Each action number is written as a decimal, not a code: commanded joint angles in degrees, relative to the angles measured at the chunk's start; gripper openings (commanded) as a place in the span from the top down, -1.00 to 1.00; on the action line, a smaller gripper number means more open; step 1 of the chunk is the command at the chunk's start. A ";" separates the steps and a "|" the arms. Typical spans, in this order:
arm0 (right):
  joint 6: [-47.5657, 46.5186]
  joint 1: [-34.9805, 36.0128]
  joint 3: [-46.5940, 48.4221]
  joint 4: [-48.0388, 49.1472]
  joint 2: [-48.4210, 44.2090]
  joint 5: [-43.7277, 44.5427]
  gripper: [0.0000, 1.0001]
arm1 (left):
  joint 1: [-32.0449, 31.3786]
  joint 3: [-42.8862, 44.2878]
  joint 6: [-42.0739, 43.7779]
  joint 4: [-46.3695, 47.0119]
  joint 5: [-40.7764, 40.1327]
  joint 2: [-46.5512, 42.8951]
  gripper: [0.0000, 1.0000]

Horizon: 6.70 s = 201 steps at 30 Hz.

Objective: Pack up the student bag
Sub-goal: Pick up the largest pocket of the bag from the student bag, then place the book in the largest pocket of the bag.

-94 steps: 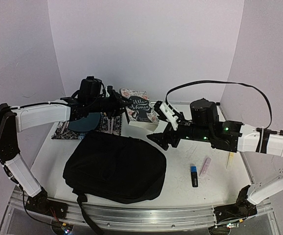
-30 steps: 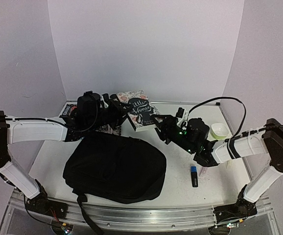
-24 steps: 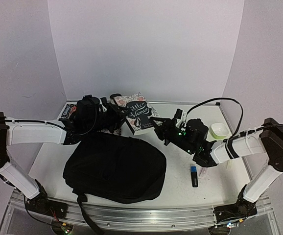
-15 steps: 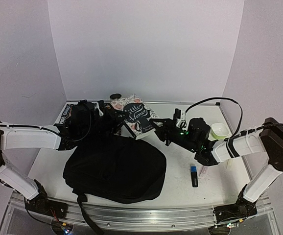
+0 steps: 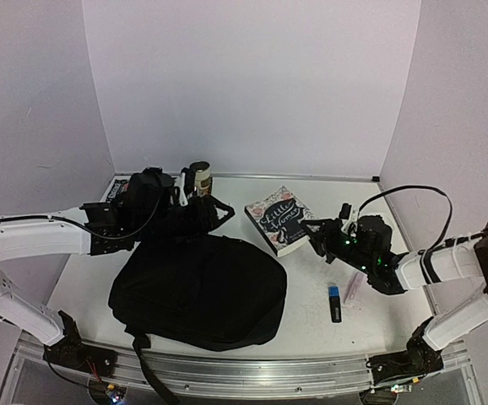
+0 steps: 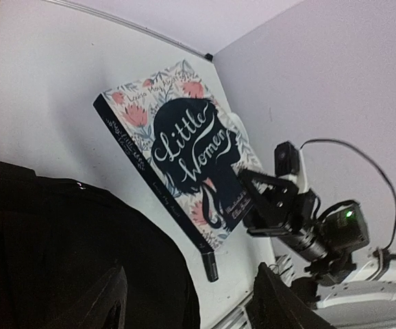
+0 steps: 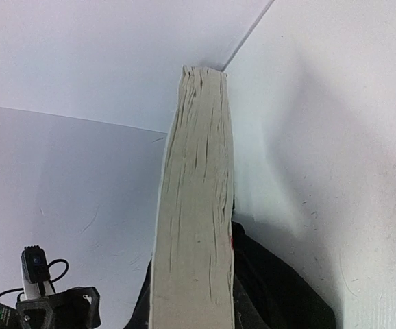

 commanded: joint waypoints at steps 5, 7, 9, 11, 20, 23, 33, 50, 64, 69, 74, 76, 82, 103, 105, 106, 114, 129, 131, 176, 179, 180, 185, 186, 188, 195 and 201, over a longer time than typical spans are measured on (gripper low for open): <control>-4.87 -0.96 -3.76 23.50 -15.09 2.90 1.00 | -13.32 11.25 12.55 -21.75 -14.26 7.75 -0.36; -5.91 -0.97 -4.50 20.19 -18.40 3.86 1.00 | -16.32 14.49 13.85 -26.17 -17.41 10.78 -0.42; -6.63 -1.11 -5.06 16.89 -21.81 4.01 1.00 | -20.08 17.45 15.17 -30.94 -21.28 13.96 -0.47; -7.29 -1.17 -5.36 13.63 -24.37 4.01 1.00 | -22.99 20.11 15.90 -35.95 -23.77 17.10 -0.53; -7.27 -1.33 -7.71 7.36 -30.67 3.37 1.00 | -29.10 32.36 13.15 -51.73 -31.08 32.05 -0.75; -6.44 -1.34 -8.94 7.22 -31.63 2.92 1.00 | -29.68 34.59 13.47 -53.62 -30.62 34.51 -0.79; -5.76 -1.34 -10.33 6.32 -32.76 2.92 1.00 | -33.49 38.12 13.62 -56.11 -28.79 40.09 -0.99; -7.74 -1.34 -8.27 2.43 -32.95 0.19 1.00 | -30.09 41.57 12.69 -61.03 -35.27 36.74 0.46; -11.77 -1.36 -4.49 -13.57 -39.95 -2.51 1.00 | -23.64 41.54 14.09 -60.05 -32.25 23.60 1.00; -12.90 -1.45 -2.53 -28.20 -46.42 -1.63 1.00 | -19.47 38.47 14.60 -56.32 -31.13 16.76 1.00; -11.97 -1.48 1.71 -37.73 -46.48 -9.96 1.00 | -15.88 33.53 16.28 -49.10 -27.51 9.80 1.00; -10.65 -1.48 3.37 -38.93 -45.13 -13.24 1.00 | -15.41 31.86 16.90 -47.15 -26.75 8.17 1.00; -7.86 -1.43 7.11 -40.04 -40.30 -22.04 1.00 | -15.22 29.13 17.77 -43.56 -25.40 5.23 1.00; -4.99 1.22 14.98 -35.82 -19.58 -36.11 1.00 | -14.80 21.66 19.07 -27.32 -18.36 1.25 1.00; -4.40 2.29 16.83 -33.63 -15.49 -37.65 1.00 | -14.76 21.02 18.90 -26.34 -17.62 0.92 1.00; -4.20 2.96 17.84 -32.48 -13.49 -38.33 1.00 | -14.78 20.65 18.77 -25.99 -17.38 0.78 1.00; -3.35 7.71 24.03 -29.36 -2.79 -42.56 1.00 | -14.80 18.07 17.40 -24.79 -17.67 -1.44 1.00; -6.71 9.36 39.37 -29.36 16.59 -43.96 1.00 | -14.80 14.62 16.68 -24.48 -13.64 -6.00 1.00; -6.70 9.37 41.06 -29.35 19.00 -43.64 1.00 | -14.79 14.19 16.47 -24.45 -12.41 -5.76 1.00; -28.06 15.36 33.00 -31.56 14.57 -35.52 1.00 | -14.56 9.80 8.15 -23.70 -22.63 -12.85 1.00; -24.00 15.52 32.86 -25.13 15.27 -33.11 1.00 | -14.54 9.62 8.90 -23.61 -20.65 -12.81 1.00; -23.20 15.51 33.26 -24.56 15.56 -31.64 1.00 | -14.55 9.56 9.36 -23.51 -19.83 -12.82 1.00; -18.10 15.44 38.43 -28.02 19.62 -26.84 1.00 | -14.48 9.41 11.33 -23.42 -14.67 -11.76 1.00; -17.04 15.43 38.95 -28.79 20.55 -26.38 1.00 | -14.53 9.22 11.44 -23.42 -14.08 -11.77 1.00; -15.51 15.43 38.86 -30.59 21.19 -24.32 1.00 | -14.52 8.63 11.52 -23.42 -13.06 -11.99 1.00; -19.04 15.35 36.82 -39.66 17.94 -20.34 0.41 | -14.54 4.94 11.09 -24.82 -12.19 -14.86 1.00; -27.10 14.55 34.25 -48.78 10.47 -16.91 -0.11 | -14.54 4.01 12.37 -25.97 -9.93 -13.61 0.98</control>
